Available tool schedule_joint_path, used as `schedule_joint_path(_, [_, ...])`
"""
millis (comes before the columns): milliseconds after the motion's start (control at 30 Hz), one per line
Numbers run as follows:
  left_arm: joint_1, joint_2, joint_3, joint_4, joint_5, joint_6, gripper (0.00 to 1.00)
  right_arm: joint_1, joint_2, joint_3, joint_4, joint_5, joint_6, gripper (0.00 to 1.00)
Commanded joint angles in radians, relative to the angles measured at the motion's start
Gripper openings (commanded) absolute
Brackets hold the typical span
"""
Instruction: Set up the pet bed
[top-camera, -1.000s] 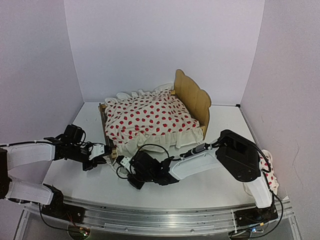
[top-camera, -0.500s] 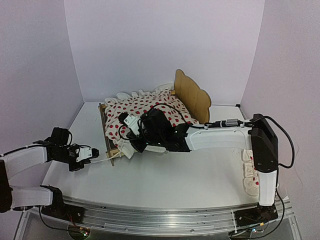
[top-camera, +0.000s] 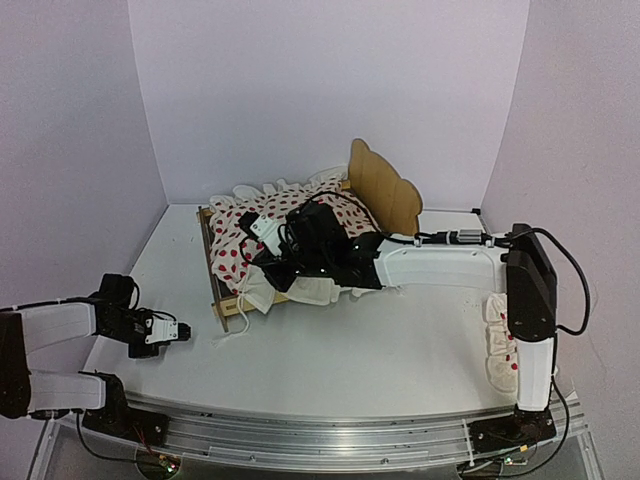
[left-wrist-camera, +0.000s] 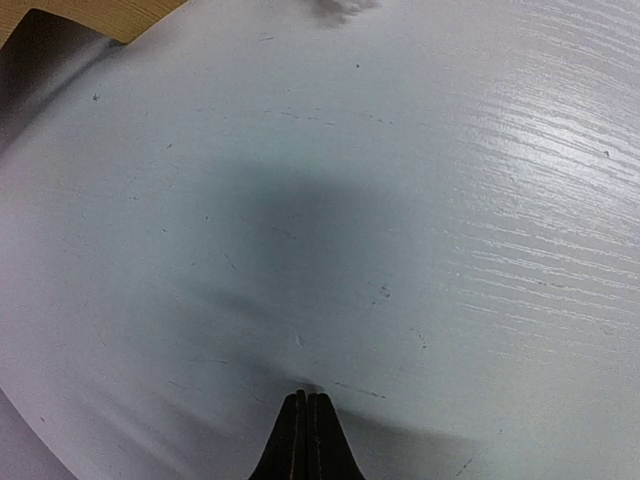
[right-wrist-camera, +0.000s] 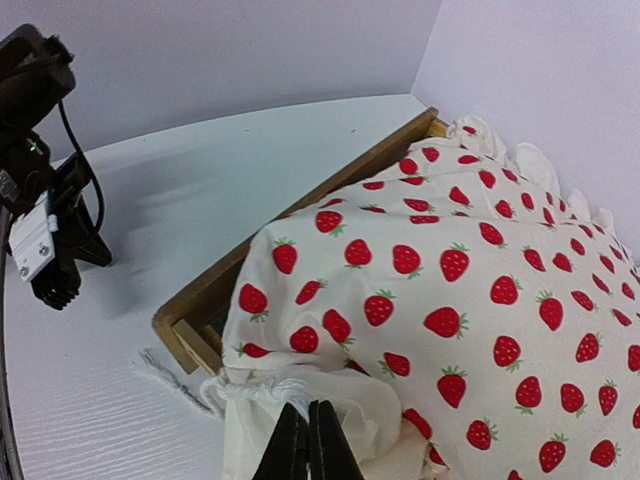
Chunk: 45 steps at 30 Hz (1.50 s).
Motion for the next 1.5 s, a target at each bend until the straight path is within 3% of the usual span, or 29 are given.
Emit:
schedule_joint_path(0, [0.005,0.018,-0.024,0.008,-0.028,0.043,0.00,-0.047,-0.056,-0.014,0.025,-0.011,0.093,0.00])
schedule_joint_path(233, [0.005,0.008,0.081,-0.068,0.115,0.027,0.01,-0.035,-0.014,-0.010,0.026,-0.260,0.150,0.00])
schedule_joint_path(367, [0.005,0.005,0.166,-0.063,0.222,-0.081,0.21,0.042,-0.002,-0.060,0.025,-0.344,0.102,0.00])
schedule_joint_path(500, [0.005,0.037,0.254,-0.048,0.314,-0.249,0.32,0.137,0.075,-0.044,-0.006,-0.487,0.136,0.01])
schedule_joint_path(633, [0.005,0.071,0.342,-0.042,0.396,-0.361,0.40,0.164,0.129,0.017,-0.105,-0.605,0.202,0.37])
schedule_joint_path(700, [0.003,0.078,0.384,-0.020,0.426,-0.413,0.42,0.163,0.080,0.019,-0.184,-0.541,0.170,0.57])
schedule_joint_path(800, [-0.053,0.080,0.444,0.028,0.419,-0.492,0.45,0.131,-0.063,-0.049,-0.215,-0.391,0.138,0.67])
schedule_joint_path(1000, [-0.373,0.134,0.583,0.086,0.224,-0.631,0.56,-0.100,-0.345,-0.206,-0.298,-0.098,0.329,0.67])
schedule_joint_path(1100, [-0.486,0.202,0.626,0.088,0.167,-0.646,0.61,-0.205,-0.397,-0.217,-0.427,0.087,0.379,0.66])
schedule_joint_path(1233, [-0.589,0.319,0.656,0.083,0.083,-0.600,0.70,-0.305,-0.375,-0.191,-0.523,0.208,0.383,0.66])
schedule_joint_path(1333, [-0.629,0.371,0.662,0.104,0.042,-0.555,0.75,-0.344,-0.314,-0.167,-0.536,0.212,0.383,0.66])
schedule_joint_path(1400, [-0.643,0.400,0.655,0.141,0.010,-0.522,0.75,-0.358,-0.259,-0.139,-0.537,0.221,0.370,0.66])
schedule_joint_path(1467, [-0.648,0.425,0.661,0.163,-0.017,-0.496,0.67,-0.364,-0.205,-0.107,-0.536,0.248,0.346,0.65])
